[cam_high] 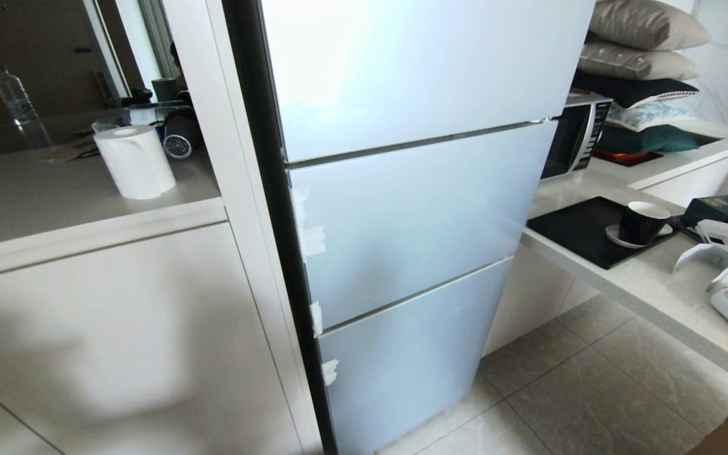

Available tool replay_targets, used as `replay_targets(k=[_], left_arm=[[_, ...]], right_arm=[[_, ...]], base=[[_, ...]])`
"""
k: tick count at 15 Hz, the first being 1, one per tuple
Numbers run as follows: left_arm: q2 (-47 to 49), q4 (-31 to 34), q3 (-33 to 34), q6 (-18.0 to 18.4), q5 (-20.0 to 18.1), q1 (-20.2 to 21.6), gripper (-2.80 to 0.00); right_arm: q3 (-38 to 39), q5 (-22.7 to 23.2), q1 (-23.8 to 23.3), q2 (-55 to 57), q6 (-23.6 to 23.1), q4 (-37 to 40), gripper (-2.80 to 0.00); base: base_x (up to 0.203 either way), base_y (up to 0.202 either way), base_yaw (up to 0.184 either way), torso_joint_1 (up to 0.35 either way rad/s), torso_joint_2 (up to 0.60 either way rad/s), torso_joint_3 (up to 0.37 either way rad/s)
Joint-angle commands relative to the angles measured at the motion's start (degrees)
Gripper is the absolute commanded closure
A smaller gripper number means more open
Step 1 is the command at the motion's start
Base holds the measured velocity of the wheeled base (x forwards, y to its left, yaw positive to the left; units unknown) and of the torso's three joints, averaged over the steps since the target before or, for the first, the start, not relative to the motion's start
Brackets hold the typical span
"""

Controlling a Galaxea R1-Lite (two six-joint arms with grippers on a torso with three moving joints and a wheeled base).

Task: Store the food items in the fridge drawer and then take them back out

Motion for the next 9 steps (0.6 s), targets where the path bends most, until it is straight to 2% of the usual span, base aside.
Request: replay_targets(k=[1,9], left_arm=[[0.09,0.03,-0.01,0.04,0.02,0.01,0.0],[0.09,0.03,-0.01,0.04,0.02,0.01,0.0]], right_arm=[[0.0,0.07,0.02,0.05,-0.08,0.06,0.0],[0.0,0.44,0.02,0.05,-1.22,0.06,0.0]], base=[[0.0,0.0,0.0,0.0,0.0,0.0],[0.0,0.0,0.0,0.0,0.0,0.0]])
